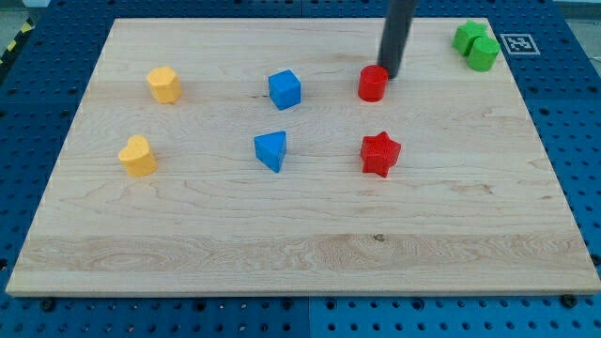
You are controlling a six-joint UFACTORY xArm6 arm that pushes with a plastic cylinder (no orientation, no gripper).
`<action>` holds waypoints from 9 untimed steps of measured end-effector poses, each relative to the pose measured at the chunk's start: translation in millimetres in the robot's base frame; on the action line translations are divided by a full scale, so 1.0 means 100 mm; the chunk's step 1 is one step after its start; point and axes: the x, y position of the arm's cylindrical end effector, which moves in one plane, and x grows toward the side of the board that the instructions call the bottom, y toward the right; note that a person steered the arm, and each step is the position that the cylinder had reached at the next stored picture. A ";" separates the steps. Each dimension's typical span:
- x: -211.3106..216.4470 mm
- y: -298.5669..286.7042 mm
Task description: Push the blue cube in between the yellow blocks
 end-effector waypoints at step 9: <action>-0.06 -1.69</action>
